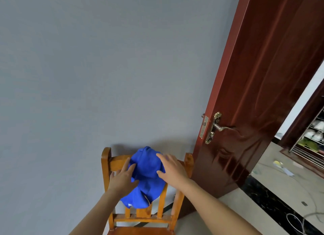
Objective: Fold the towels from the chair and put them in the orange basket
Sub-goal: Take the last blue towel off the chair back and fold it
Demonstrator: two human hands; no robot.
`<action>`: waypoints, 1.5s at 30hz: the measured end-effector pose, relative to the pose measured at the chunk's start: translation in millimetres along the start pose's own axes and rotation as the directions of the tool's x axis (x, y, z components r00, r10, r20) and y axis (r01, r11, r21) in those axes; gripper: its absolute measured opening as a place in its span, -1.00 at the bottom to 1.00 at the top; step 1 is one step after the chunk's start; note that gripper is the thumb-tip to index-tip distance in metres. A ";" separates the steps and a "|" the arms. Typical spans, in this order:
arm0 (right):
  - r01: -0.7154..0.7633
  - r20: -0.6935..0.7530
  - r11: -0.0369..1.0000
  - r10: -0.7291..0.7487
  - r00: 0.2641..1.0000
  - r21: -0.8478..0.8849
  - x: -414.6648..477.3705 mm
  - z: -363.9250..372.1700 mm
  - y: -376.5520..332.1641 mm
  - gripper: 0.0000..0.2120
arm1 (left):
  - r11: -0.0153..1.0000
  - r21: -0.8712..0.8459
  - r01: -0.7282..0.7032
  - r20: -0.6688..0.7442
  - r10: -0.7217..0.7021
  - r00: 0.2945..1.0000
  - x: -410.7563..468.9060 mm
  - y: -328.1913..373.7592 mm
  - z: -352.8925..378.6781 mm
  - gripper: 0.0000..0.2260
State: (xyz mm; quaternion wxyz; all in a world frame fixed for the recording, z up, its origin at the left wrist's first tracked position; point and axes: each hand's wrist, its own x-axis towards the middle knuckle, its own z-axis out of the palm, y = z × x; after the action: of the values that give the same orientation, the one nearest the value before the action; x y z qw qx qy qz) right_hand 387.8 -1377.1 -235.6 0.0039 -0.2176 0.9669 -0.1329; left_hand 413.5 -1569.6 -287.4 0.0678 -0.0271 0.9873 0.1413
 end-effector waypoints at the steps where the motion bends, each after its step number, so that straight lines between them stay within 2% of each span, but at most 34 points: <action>1: 0.022 0.004 1.000 -0.022 1.000 0.001 4.2 0.3 -1.2 -0.42 | 1.000 0.000 0.019 -0.006 -0.019 1.000 1.9 2.5 -2.5 -0.41; 7: 0.047 0.092 0.994 -0.038 0.995 -0.099 19.1 15.8 2.3 -0.40 | 0.988 -0.105 0.112 -0.023 -0.115 0.993 9.6 20.2 -18.5 -0.40; 11: 0.047 0.065 0.973 -0.033 0.997 -0.226 23.9 25.8 3.9 -0.40 | 0.989 0.007 0.149 -0.030 -0.149 0.988 7.8 25.5 -22.0 -0.32; 14: 0.038 0.023 0.961 -0.033 0.999 -0.273 24.3 25.9 6.8 -0.47 | 0.983 0.108 0.150 -0.047 -0.145 0.988 6.7 31.6 -25.6 -0.32; 16: 0.041 -0.086 0.961 -0.067 0.994 -0.272 22.4 27.1 8.4 -0.51 | 0.981 0.128 0.145 -0.030 -0.142 0.989 5.5 34.6 -24.3 -0.31; 18: 0.027 -0.134 0.953 -0.071 0.988 -0.301 22.9 33.6 11.8 -0.53 | 0.982 0.127 0.141 -0.007 -0.141 0.990 4.1 34.9 -20.4 -0.30; 23: 0.027 -0.143 0.971 -0.063 0.988 -0.239 32.1 23.5 17.0 -0.53 | 0.986 -0.024 0.165 0.079 -0.163 0.983 -1.5 31.0 -11.9 -0.31; 25: 0.022 -0.045 0.969 -0.034 0.998 -0.248 29.6 7.1 13.1 -0.68 | 0.965 -0.148 0.215 0.102 -0.201 0.974 -9.6 31.1 -3.9 -0.34; 26: 0.013 -0.005 0.983 -0.014 1.000 -0.185 29.8 3.4 12.9 -0.86 | 0.950 -0.205 0.234 0.096 -0.218 0.971 -15.1 30.9 2.2 -0.35; 27: -0.002 -0.009 0.994 0.001 1.000 -0.106 31.6 1.2 16.0 -0.90 | 0.934 -0.261 0.245 0.071 -0.234 0.970 -21.1 30.6 7.8 -0.36; 29: -0.002 0.004 0.997 0.002 1.000 0.078 26.3 -5.6 20.5 -0.81 | 0.879 -0.417 0.232 -0.011 -0.260 0.966 -34.2 30.4 18.3 -0.39; 31: 0.020 -0.033 0.974 -0.013 0.999 0.226 16.9 -18.0 22.6 -0.84 | 0.790 -0.597 0.139 -0.097 -0.243 0.965 -45.2 33.4 21.7 -0.42; 33: 0.104 -0.111 0.921 -0.067 0.992 0.374 7.0 -32.1 18.9 -0.86 | 0.674 -0.738 0.018 -0.173 -0.215 0.961 -55.5 42.2 18.1 -0.43; 35: 0.186 -0.194 0.847 -0.100 0.976 0.498 -6.2 -55.4 2.7 -0.77 | 0.591 -0.803 -0.077 -0.247 -0.213 0.945 -63.9 53.6 9.6 -0.45; 37: 0.208 -0.230 0.773 -0.083 0.970 0.599 -16.0 -81.4 -15.5 -0.72 | 0.541 -0.826 -0.156 -0.299 -0.186 0.936 -68.9 66.0 -3.7 -0.49; 39: 0.240 -0.283 0.724 -0.064 0.957 0.647 -23.8 -103.8 -26.6 -0.80 | 0.464 -0.854 -0.236 -0.325 -0.120 0.938 -75.0 77.9 -18.0 -0.52; 42: 0.263 -0.302 0.696 -0.068 0.951 0.668 -33.3 -123.9 -35.2 -0.92 | 0.319 -0.895 -0.313 -0.350 -0.065 0.935 -86.9 89.5 -34.9 -0.46; 43: 0.259 -0.291 0.712 -0.081 0.953 0.652 -35.8 -124.2 -37.6 -0.90 | 0.304 -0.897 -0.322 -0.355 -0.060 0.933 -90.0 91.7 -38.0 -0.47; 45: 0.237 -0.253 0.753 -0.097 0.963 0.614 -40.0 -118.7 -42.4 -0.81 | 0.380 -0.864 -0.331 -0.376 -0.048 0.926 -96.1 94.9 -41.2 -0.51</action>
State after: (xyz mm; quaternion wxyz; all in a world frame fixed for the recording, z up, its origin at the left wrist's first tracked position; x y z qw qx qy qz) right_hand 434.0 -1366.8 -112.2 -0.0340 -0.2740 0.8356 -0.4748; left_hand 496.5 -1487.0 -208.5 -0.1422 0.0023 0.7386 0.6590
